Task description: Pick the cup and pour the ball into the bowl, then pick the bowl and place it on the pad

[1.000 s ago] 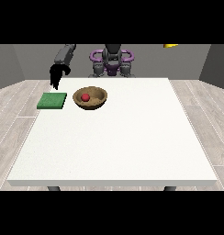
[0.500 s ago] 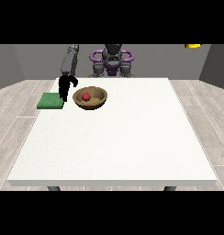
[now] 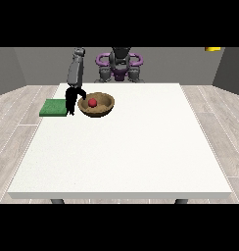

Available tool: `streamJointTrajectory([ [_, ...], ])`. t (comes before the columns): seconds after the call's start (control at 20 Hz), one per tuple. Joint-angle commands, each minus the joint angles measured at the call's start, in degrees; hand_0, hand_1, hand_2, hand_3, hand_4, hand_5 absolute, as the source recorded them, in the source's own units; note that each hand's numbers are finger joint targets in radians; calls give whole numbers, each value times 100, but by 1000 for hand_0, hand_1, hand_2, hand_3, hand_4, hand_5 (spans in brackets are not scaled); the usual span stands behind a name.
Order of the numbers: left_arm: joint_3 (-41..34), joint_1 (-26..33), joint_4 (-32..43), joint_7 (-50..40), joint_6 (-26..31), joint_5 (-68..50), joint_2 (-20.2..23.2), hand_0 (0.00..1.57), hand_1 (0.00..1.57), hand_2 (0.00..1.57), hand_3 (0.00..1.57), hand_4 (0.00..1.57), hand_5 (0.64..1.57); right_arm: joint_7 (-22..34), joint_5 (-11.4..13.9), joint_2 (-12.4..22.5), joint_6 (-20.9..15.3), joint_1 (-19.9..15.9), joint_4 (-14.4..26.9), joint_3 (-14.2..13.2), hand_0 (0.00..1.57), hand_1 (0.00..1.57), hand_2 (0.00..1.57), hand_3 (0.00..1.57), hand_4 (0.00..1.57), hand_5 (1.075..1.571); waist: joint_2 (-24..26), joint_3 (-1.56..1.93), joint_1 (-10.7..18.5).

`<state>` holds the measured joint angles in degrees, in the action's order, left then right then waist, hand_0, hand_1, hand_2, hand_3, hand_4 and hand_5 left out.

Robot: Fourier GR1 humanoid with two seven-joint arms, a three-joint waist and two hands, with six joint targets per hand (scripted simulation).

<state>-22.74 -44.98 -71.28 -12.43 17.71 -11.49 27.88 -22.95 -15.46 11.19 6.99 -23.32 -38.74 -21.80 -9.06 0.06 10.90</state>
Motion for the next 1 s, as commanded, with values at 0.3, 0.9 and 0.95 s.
streamJointTrajectory([
  [0.3,-349,95,-200,21,273,-485,547,0,0,0,0,1019,1536,-610,31,-43,-149,-608,592,14,0,0,0,0,452,1547,-496,-2,-6],
  [0.9,-458,103,-469,-214,457,-856,800,0,0,0,0,1018,1533,-296,122,125,-882,-187,1168,-130,1482,1482,1571,449,621,1491,-766,0,217],
  [0.95,-511,8,-406,-50,432,-853,801,0,0,0,0,1018,1536,-252,270,98,-1200,-297,1085,-33,1571,1571,1571,785,844,1487,-917,-10,213],
])
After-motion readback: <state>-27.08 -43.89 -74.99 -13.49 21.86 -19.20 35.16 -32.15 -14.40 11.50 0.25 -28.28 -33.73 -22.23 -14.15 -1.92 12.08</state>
